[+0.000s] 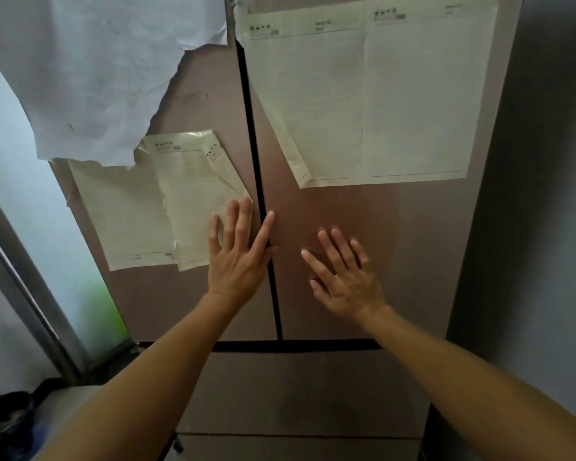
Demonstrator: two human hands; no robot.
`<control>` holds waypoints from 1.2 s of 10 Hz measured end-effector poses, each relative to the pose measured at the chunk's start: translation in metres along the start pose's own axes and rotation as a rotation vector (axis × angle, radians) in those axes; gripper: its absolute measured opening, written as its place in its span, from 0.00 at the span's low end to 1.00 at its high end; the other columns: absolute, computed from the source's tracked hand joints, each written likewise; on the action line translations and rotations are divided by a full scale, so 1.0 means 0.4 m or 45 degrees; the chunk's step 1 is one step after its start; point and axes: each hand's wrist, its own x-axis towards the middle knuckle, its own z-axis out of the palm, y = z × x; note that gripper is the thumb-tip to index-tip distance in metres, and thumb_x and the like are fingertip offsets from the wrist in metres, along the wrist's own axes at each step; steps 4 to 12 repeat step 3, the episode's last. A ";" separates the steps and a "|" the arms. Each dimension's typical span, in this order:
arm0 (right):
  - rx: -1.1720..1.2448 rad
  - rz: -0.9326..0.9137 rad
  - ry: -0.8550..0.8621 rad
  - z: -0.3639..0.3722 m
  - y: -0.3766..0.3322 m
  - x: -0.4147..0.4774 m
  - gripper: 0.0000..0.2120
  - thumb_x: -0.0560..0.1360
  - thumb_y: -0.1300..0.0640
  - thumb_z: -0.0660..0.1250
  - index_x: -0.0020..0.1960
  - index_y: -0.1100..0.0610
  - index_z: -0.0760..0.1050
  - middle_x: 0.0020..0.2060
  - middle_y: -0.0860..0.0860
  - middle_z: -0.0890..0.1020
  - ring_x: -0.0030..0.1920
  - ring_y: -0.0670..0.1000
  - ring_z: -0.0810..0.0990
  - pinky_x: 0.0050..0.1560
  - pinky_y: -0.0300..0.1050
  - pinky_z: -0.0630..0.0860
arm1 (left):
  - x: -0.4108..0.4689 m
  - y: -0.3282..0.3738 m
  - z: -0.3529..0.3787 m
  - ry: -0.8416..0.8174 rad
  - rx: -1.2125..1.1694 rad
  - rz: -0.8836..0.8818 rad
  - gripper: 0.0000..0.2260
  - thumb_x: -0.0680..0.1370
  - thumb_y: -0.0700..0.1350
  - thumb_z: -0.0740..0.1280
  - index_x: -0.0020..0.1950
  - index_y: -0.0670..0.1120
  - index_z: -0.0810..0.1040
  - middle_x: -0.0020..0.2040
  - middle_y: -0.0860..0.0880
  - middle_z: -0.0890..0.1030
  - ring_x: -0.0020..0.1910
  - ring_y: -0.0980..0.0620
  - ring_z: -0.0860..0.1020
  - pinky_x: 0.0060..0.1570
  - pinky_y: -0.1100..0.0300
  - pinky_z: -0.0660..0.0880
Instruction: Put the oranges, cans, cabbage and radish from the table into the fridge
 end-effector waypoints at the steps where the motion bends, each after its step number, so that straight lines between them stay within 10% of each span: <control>1: -0.012 0.022 -0.020 -0.008 0.000 0.003 0.31 0.77 0.44 0.60 0.77 0.49 0.55 0.77 0.57 0.53 0.77 0.58 0.49 0.75 0.57 0.50 | -0.004 -0.004 0.017 0.036 -0.021 0.008 0.25 0.82 0.56 0.55 0.77 0.50 0.54 0.78 0.42 0.40 0.77 0.41 0.44 0.72 0.36 0.52; 3: 0.602 0.376 -0.015 -0.178 -0.042 0.059 0.26 0.74 0.47 0.64 0.71 0.51 0.66 0.72 0.53 0.68 0.73 0.52 0.63 0.66 0.61 0.68 | -0.008 -0.009 0.029 0.055 -0.037 0.041 0.28 0.81 0.56 0.57 0.78 0.50 0.54 0.79 0.43 0.40 0.77 0.41 0.44 0.73 0.37 0.50; 12: 0.602 0.376 -0.015 -0.178 -0.042 0.059 0.26 0.74 0.47 0.64 0.71 0.51 0.66 0.72 0.53 0.68 0.73 0.52 0.63 0.66 0.61 0.68 | -0.008 -0.009 0.029 0.055 -0.037 0.041 0.28 0.81 0.56 0.57 0.78 0.50 0.54 0.79 0.43 0.40 0.77 0.41 0.44 0.73 0.37 0.50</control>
